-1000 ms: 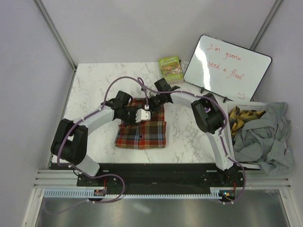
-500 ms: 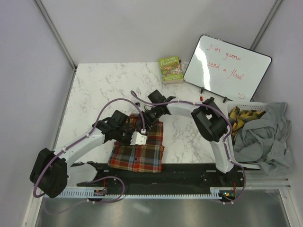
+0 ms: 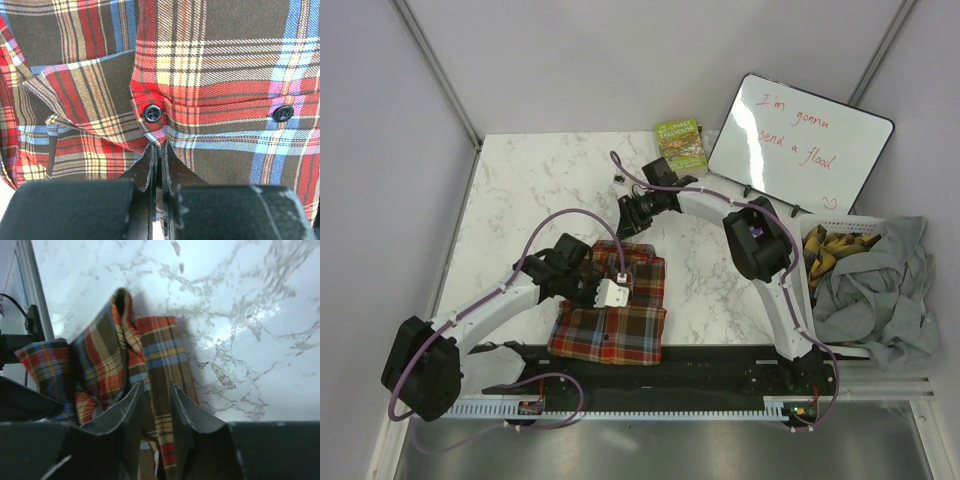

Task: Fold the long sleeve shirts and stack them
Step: Fold the shirt

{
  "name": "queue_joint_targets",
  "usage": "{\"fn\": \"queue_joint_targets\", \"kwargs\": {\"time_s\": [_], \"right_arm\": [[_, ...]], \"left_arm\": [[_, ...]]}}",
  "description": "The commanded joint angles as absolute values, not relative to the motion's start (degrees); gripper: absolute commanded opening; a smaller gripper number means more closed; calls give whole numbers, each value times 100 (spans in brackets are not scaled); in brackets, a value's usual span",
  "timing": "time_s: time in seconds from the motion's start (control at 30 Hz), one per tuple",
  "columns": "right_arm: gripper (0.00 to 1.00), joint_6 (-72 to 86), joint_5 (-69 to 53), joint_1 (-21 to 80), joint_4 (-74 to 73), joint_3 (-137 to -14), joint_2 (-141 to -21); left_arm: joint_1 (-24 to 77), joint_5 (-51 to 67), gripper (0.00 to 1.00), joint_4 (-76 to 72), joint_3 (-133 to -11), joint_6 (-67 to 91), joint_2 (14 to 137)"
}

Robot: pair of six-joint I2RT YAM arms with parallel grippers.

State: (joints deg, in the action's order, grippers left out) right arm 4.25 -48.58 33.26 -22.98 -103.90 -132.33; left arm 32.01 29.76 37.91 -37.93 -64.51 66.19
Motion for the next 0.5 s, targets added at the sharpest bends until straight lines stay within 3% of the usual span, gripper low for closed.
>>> {"fn": "queue_joint_targets", "kwargs": {"time_s": [0.0, 0.27, 0.47], "right_arm": [[34, 545, -4879, 3437, -2268, -10433, -13535], [33, 598, -4658, 3410, -2329, -10380, -14010], [32, 387, -4684, 3410, -2505, -10274, -13975]], "left_arm": [[3217, 3067, 2, 3920, -3920, -6407, 6609], [3208, 3067, 2, 3911, -4025, -6320, 6645], [2769, 3120, 2, 3858, -4973, -6380, 7364]]}}
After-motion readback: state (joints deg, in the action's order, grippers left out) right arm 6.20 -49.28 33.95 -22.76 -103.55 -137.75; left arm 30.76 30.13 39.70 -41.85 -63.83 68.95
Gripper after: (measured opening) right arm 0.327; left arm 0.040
